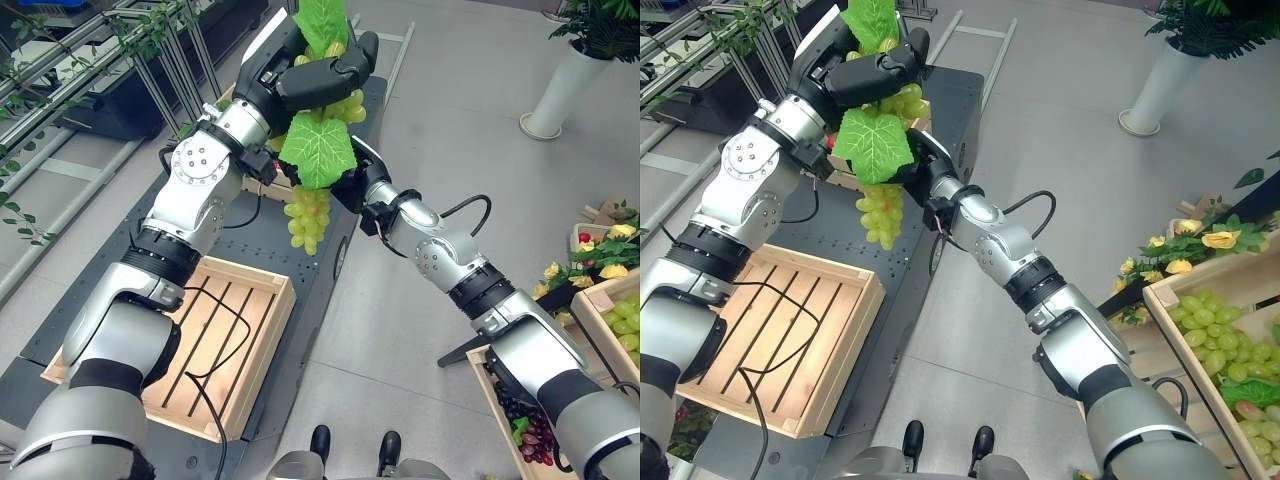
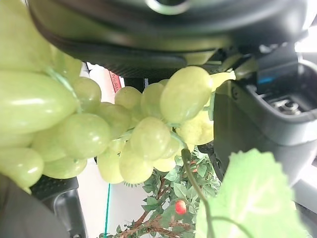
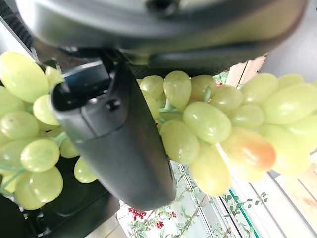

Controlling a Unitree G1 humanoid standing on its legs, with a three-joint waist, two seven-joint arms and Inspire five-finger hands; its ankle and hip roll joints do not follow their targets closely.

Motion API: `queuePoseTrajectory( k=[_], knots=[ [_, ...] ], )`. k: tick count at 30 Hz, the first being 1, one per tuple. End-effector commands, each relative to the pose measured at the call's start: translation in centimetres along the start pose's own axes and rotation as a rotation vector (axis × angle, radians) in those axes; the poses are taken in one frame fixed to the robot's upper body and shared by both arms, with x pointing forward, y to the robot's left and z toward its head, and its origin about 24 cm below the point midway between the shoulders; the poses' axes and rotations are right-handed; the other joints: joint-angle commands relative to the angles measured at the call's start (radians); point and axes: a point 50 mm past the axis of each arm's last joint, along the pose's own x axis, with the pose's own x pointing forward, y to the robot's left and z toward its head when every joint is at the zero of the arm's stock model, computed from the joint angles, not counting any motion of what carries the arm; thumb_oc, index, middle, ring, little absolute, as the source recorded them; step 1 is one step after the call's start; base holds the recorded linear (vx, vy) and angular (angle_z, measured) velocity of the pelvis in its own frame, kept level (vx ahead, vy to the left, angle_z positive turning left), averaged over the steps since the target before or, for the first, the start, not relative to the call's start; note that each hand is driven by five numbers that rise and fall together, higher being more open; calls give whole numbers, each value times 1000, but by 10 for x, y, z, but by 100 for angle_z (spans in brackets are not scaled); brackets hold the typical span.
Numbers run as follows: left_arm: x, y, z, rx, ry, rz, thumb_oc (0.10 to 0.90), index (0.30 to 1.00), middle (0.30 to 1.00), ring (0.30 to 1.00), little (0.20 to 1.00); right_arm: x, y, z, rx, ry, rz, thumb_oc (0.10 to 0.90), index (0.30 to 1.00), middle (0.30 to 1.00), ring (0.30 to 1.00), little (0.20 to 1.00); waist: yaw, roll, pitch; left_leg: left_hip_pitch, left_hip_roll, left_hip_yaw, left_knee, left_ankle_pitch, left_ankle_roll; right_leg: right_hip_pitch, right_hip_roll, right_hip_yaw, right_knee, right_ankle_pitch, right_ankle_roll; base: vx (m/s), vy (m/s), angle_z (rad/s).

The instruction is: Pick up the fruits from the basket on one side to the basket on the other side

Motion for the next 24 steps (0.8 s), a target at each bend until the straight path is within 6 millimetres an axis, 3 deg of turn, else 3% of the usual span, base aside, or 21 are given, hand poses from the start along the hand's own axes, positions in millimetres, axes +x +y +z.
queuePoseTrajectory(
  k=[1,2,3,4,19,24],
  knots=[
    [-5,23,-4,-113,-98,197,547,521,521,521,521,-3,-7,9,172,-209,-67,400,300,300,300,300,13,24,-278,-38,-41,-15,-11,-39,-28,-7,10,22,2,-12,-22,0,0,0],
    [-7,25,-5,-131,-93,210,593,589,589,589,589,-4,-10,7,177,-202,-82,400,300,300,300,300,11,24,-277,-38,-39,-10,-11,-39,-28,-9,10,24,2,-11,-22,0,0,0],
    [-7,26,-6,-136,-89,215,744,815,815,815,815,-4,-11,6,179,-200,-87,400,300,300,300,300,11,24,-276,-38,-39,-9,-11,-39,-28,-9,10,25,2,-10,-22,0,0,0],
    [-10,27,-10,-144,-83,231,800,900,900,900,900,-7,-15,1,185,-194,-101,400,300,300,300,300,5,24,-274,-37,-38,-4,-11,-40,-28,-10,12,30,2,-10,-22,0,0,0],
    [-38,39,-38,-176,-1,326,800,900,900,900,900,-32,-61,-10,170,-169,-270,400,300,300,300,300,-45,17,-254,-15,-31,52,-11,-53,-23,-13,21,85,2,-1,-23,-3,24,-8],
    [-43,43,-41,-190,-2,359,800,900,900,900,900,-41,-75,-16,84,-121,-316,400,300,300,300,300,-62,11,-250,-7,-30,69,-11,-57,-21,-12,24,102,2,2,-23,18,30,-12]
  ],
)
